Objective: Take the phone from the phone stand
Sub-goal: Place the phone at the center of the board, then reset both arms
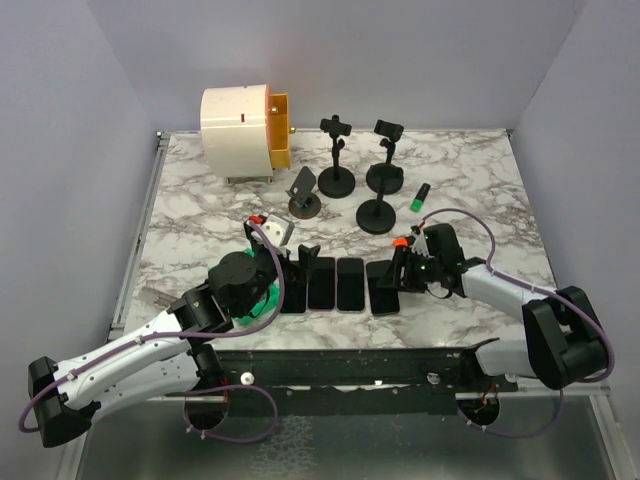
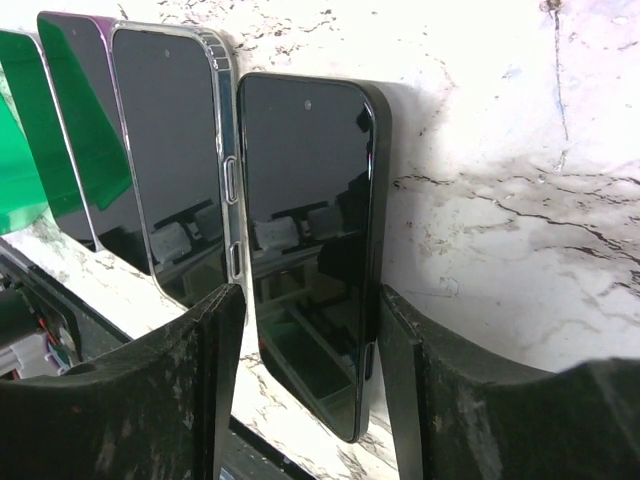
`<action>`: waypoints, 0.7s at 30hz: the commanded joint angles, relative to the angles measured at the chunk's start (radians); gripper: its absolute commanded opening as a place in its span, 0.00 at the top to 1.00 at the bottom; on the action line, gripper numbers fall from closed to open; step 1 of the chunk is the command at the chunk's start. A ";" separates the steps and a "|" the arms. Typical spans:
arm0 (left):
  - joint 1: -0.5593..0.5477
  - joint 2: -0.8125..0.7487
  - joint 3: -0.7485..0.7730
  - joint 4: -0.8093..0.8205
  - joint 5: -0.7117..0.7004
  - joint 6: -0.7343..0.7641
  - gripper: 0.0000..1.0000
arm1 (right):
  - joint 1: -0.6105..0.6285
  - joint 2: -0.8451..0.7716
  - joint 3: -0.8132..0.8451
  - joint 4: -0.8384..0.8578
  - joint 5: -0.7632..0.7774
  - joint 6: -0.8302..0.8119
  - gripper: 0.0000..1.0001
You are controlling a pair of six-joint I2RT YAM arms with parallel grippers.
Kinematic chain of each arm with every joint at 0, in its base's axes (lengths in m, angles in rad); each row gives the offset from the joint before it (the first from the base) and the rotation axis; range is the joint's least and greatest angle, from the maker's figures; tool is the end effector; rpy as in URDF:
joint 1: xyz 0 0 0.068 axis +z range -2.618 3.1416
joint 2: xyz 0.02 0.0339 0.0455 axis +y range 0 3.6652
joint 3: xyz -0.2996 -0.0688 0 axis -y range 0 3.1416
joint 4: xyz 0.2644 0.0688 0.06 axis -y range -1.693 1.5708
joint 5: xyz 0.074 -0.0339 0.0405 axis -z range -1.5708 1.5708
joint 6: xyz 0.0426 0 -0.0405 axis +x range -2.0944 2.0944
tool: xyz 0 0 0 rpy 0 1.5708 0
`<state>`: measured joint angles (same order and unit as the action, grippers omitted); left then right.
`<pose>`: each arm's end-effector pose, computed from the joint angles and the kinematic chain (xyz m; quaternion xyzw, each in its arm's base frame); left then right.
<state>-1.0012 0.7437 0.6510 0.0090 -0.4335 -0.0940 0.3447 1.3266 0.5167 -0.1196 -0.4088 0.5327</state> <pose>0.1125 -0.1424 0.3422 0.1842 0.7099 -0.2090 0.6468 0.2211 0.0974 0.1635 0.0235 0.9312 0.3055 0.1976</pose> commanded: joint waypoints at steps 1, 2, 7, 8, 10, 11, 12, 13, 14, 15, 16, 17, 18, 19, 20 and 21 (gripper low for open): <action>0.006 0.000 0.012 -0.007 0.022 -0.010 0.11 | -0.007 -0.024 -0.040 -0.010 0.044 0.002 0.38; 0.006 0.002 0.012 -0.007 0.024 -0.010 0.11 | -0.007 -0.033 -0.044 -0.013 0.050 0.004 0.37; 0.006 0.005 0.012 -0.007 0.029 -0.011 0.11 | -0.006 -0.077 -0.055 -0.040 0.084 0.009 0.33; 0.006 0.005 0.012 -0.007 0.030 -0.010 0.11 | -0.007 -0.086 -0.060 -0.041 0.090 0.012 0.32; 0.006 0.006 0.013 -0.007 0.030 -0.012 0.11 | -0.007 -0.098 -0.074 -0.036 0.092 0.020 0.31; 0.006 0.006 0.013 -0.007 0.030 -0.012 0.11 | -0.007 -0.102 -0.080 -0.035 0.091 0.022 0.31; 0.006 0.005 0.013 -0.007 0.031 -0.013 0.11 | -0.006 -0.107 -0.087 -0.033 0.089 0.026 0.30; 0.006 0.005 0.013 -0.007 0.032 -0.014 0.11 | -0.007 -0.112 -0.093 -0.031 0.088 0.028 0.30; 0.006 0.002 0.013 -0.007 0.032 -0.016 0.11 | -0.007 -0.117 -0.099 -0.029 0.085 0.031 0.30; 0.006 0.002 0.012 -0.007 0.032 -0.018 0.11 | -0.006 -0.123 -0.103 -0.028 0.081 0.032 0.30; 0.006 0.003 0.013 -0.007 0.023 -0.024 0.10 | -0.007 -0.133 -0.103 -0.031 0.081 0.034 0.30; 0.005 0.006 0.016 -0.007 0.000 -0.042 0.09 | -0.006 -0.149 -0.102 -0.036 0.083 0.040 0.30; 0.006 0.010 0.022 -0.003 -0.042 -0.072 0.06 | -0.007 -0.178 -0.096 -0.046 0.091 0.045 0.30; 0.006 0.017 0.030 0.000 -0.087 -0.122 0.04 | -0.007 -0.212 -0.087 -0.058 0.103 0.051 0.30; 0.006 0.026 0.042 0.000 -0.133 -0.172 0.03 | -0.006 -0.250 -0.070 -0.076 0.125 0.057 0.30; 0.006 0.038 0.046 0.006 -0.185 -0.223 0.01 | -0.006 -0.290 -0.050 -0.100 0.148 0.058 0.29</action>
<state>-1.0012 0.7525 0.6529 0.0093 -0.4519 -0.1436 0.3447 1.1503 0.4328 -0.1448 -0.3454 0.5690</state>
